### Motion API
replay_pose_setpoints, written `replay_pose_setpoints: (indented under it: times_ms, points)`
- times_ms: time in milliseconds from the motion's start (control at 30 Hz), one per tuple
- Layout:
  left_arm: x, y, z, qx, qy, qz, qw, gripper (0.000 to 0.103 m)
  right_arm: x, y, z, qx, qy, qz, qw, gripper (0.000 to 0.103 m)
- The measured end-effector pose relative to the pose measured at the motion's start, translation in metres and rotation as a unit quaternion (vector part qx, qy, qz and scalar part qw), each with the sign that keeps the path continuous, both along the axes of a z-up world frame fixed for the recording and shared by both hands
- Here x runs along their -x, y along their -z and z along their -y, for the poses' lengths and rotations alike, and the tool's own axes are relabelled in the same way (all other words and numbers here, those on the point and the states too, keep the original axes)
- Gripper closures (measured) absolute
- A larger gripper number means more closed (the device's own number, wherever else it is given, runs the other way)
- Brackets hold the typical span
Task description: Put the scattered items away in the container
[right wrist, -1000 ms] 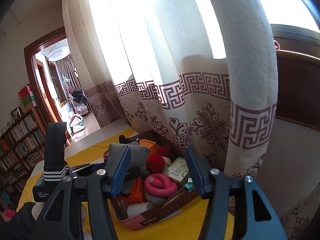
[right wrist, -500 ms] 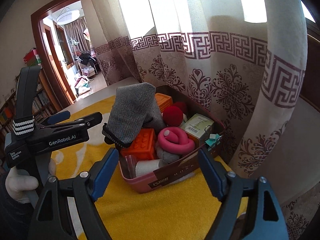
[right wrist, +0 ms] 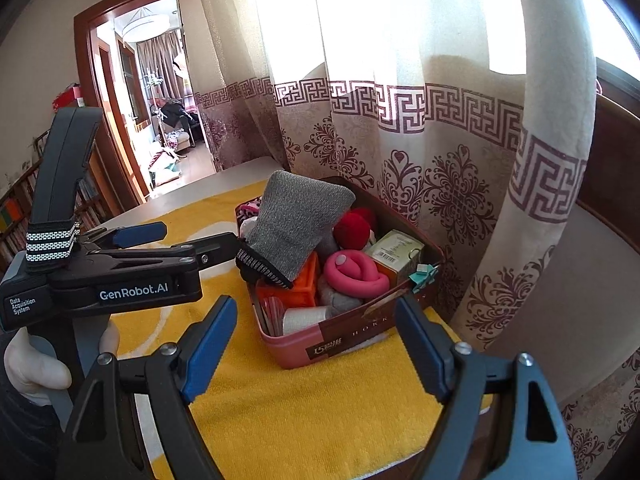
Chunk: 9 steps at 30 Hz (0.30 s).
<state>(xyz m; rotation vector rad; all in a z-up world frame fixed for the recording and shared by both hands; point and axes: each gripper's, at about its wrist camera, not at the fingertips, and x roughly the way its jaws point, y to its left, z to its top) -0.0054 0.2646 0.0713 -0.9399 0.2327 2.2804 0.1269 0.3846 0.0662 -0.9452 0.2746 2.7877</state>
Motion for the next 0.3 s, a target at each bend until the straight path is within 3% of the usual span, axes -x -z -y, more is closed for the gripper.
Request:
replay_pose_setpoints:
  times_ms: [133,300]
  points:
    - [-0.003,0.001,-0.009,0.000,0.020,0.003,0.9998,0.000,-0.002,0.001,0.000,-0.003,0.003,0.000,1.000,0.019]
    - [-0.014,-0.001,-0.019,0.008,0.038,-0.025,0.9989,0.000,-0.002,0.003,-0.002,-0.002,0.005,0.004,1.000,0.019]
